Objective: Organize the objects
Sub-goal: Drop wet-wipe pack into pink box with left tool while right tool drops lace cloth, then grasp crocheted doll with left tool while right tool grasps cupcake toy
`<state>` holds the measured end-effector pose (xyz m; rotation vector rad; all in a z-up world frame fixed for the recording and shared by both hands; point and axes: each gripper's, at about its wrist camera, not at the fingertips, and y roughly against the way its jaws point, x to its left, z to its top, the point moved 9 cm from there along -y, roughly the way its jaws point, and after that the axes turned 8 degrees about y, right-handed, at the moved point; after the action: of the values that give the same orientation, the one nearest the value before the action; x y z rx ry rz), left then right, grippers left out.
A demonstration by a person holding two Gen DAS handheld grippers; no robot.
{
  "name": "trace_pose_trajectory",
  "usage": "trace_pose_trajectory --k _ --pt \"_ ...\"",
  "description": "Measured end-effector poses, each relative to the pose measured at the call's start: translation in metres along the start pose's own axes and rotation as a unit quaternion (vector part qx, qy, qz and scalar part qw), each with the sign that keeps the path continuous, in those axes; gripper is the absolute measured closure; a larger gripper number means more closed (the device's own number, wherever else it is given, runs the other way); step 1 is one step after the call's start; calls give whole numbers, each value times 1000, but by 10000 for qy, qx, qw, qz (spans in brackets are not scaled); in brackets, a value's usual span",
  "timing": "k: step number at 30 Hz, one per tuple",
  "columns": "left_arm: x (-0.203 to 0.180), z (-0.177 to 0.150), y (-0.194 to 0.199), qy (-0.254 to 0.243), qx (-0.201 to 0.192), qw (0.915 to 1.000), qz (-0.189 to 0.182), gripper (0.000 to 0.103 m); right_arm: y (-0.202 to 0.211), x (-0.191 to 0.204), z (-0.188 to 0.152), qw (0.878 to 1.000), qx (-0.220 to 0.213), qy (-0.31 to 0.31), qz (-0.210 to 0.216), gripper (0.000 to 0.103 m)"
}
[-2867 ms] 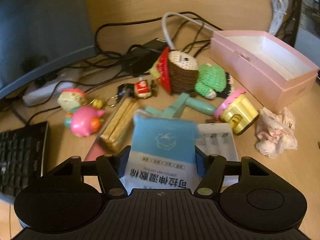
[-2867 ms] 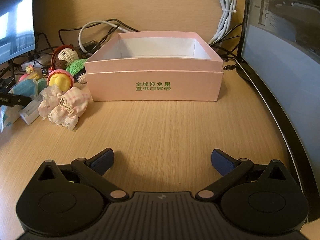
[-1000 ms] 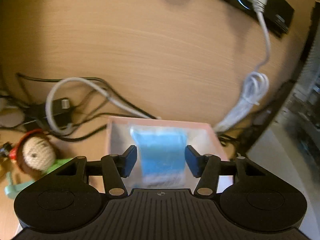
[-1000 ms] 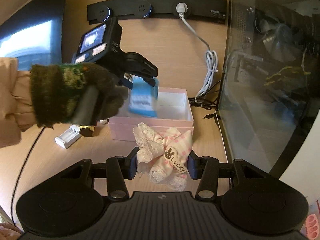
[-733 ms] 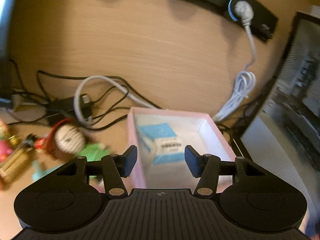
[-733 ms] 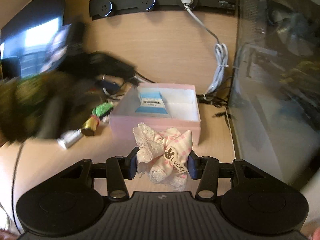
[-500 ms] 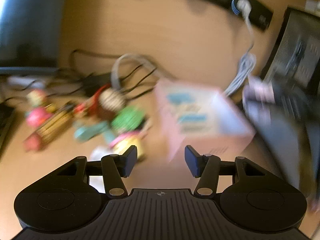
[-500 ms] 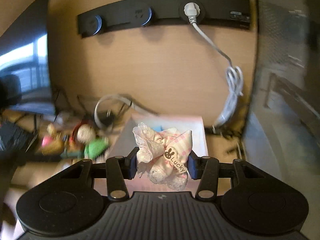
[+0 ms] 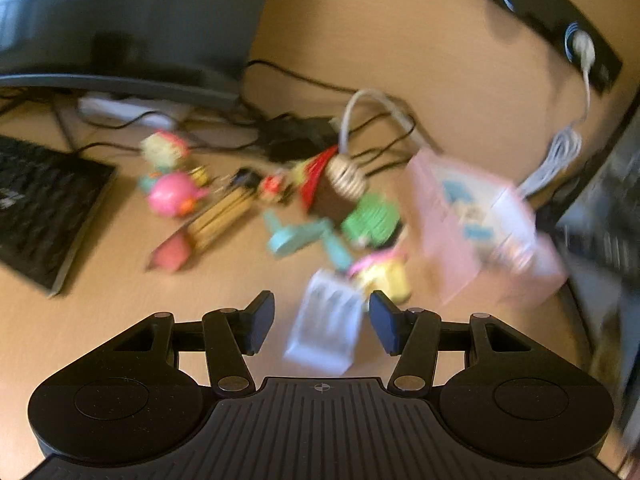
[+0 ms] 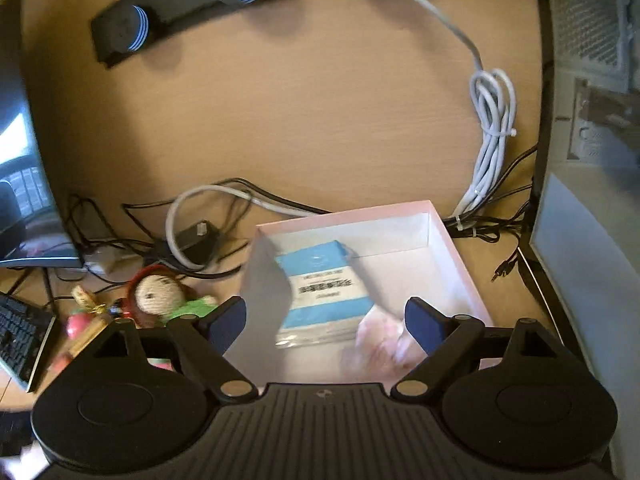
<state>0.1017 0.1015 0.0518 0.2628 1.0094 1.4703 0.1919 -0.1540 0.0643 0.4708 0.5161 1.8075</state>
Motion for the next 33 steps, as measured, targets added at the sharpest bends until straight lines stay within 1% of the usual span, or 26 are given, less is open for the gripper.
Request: trace_pose_trajectory --k 2,3,5,7,8,11,13,14,17,18,19,21,23,24,25,26,27,30,31,33 --pt "-15 17 -19 283 47 9993 -219 46 20 9 -6 9999 -105 14 -30 13" --pt "-20 22 -29 422 88 9987 -258 46 30 12 -10 9999 -135 8 -42 13" --pt "-28 33 -54 793 146 9965 -219 46 50 17 -20 9998 -159 54 -90 11" --pt "-33 40 -75 1081 123 9940 -135 46 70 20 -32 9996 -142 173 -197 10" --pt "-35 42 -86 1146 105 9933 -48 46 79 20 -37 9993 -119 255 -246 10" --pt "-35 48 -122 1251 95 9913 385 46 99 20 -54 9982 26 442 -395 9" --pt "-35 49 -139 1280 87 9900 589 45 109 16 -65 9974 131 565 -438 9" --pt "-34 49 -147 1299 95 9887 744 39 114 14 -71 9967 154 632 -488 9" --pt "-28 53 -165 1497 69 9850 858 26 123 5 -82 9946 219 821 -601 8" --pt "-26 54 -170 1553 64 9835 930 25 125 2 -85 9941 240 865 -614 8" --pt "-24 57 -173 1576 13 9823 1013 24 126 -1 -87 9936 266 905 -629 8" --pt "-19 63 -177 1582 -87 9784 1325 23 127 -6 -93 9924 307 981 -673 8" --pt "-10 69 -179 1753 -195 9725 1522 24 128 -11 -99 9917 342 1024 -704 8" --pt "-5 71 -179 1814 -232 9701 1598 27 128 -14 -102 9915 371 1030 -706 8" --pt "-1 73 -178 1855 -255 9682 1657 35 127 -17 -105 9914 399 1024 -703 8" --pt "3 72 -176 1871 -230 9677 1673 35 127 -21 -108 9915 426 1014 -698 8" --pt "6 71 -174 1885 -179 9693 1567 36 127 -23 -110 9916 435 1002 -696 8" --pt "10 63 -157 1674 -114 9776 1269 37 123 -30 -112 9924 459 934 -652 8" --pt "11 60 -149 1594 -103 9807 1129 38 120 -30 -112 9928 475 908 -614 8" --pt "12 55 -126 1483 -85 9864 704 38 112 -27 -110 9934 489 902 -522 8"
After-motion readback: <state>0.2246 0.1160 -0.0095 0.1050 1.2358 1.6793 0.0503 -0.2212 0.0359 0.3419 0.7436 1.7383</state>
